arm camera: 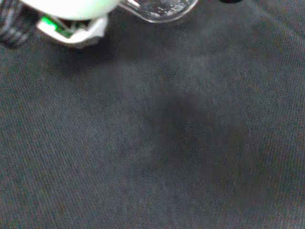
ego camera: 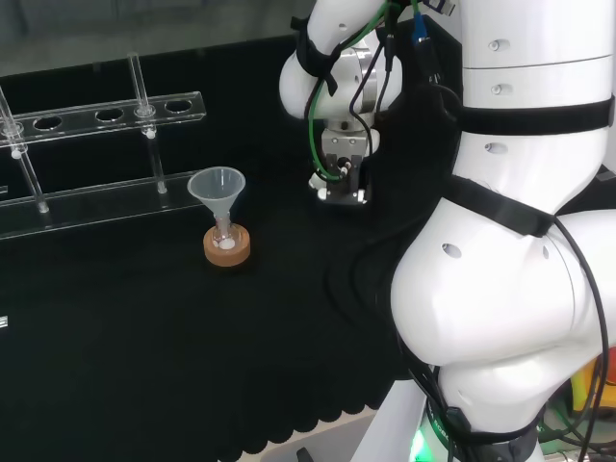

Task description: Put the weighing funnel back on the table.

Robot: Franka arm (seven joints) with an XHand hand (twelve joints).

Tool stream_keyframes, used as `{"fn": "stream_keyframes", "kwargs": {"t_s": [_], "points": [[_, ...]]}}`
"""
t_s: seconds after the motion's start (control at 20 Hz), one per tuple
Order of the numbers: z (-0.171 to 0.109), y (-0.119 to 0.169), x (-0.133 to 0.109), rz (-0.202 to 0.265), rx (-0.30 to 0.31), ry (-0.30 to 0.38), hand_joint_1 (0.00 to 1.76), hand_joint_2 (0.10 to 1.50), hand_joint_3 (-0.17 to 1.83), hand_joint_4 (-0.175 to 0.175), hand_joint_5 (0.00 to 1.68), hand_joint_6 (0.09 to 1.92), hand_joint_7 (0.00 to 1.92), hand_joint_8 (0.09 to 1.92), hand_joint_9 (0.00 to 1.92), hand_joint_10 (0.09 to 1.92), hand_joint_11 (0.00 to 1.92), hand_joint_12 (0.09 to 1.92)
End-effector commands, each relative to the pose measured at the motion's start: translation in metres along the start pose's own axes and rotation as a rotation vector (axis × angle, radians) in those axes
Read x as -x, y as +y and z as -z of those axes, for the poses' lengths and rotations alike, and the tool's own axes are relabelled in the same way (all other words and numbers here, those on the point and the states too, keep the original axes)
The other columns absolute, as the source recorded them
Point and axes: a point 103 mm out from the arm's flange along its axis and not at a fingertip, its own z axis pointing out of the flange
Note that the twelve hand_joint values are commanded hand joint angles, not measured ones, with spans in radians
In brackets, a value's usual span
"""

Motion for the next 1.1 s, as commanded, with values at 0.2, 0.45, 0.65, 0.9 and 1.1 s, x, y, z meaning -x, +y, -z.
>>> {"fn": "stream_keyframes", "kwargs": {"t_s": [0.2, 0.45, 0.65, 0.9, 1.1], "points": [[-0.0094, -0.0091, 0.0032, 0.004, -0.024, -0.005, 1.12, 0.56, 0.86, 0.175, 1.26, 0.78, 1.74, 0.18, 1.50, 0.28, 0.38, 1.39], [-0.0080, -0.0099, 0.0058, 0.024, -0.064, 0.011, 1.11, 0.57, 0.85, 0.175, 1.24, 0.81, 1.73, 0.17, 1.49, 0.28, 0.36, 1.39], [-0.0078, -0.0101, 0.0071, 0.047, -0.143, 0.005, 0.72, 0.54, 0.67, 0.174, 1.06, 0.64, 1.48, 0.11, 1.35, 0.27, 0.28, 1.44], [-0.0071, -0.0113, 0.0057, 0.060, -0.177, -0.010, 0.57, 0.58, 0.47, 0.120, 0.73, 0.64, 1.24, 0.09, 1.14, 0.23, 0.20, 1.48], [-0.0064, -0.0122, 0.0048, 0.068, -0.194, -0.013, 0.51, 0.58, 0.37, 0.098, 0.66, 0.57, 1.13, 0.09, 1.05, 0.23, 0.18, 1.49]]}}
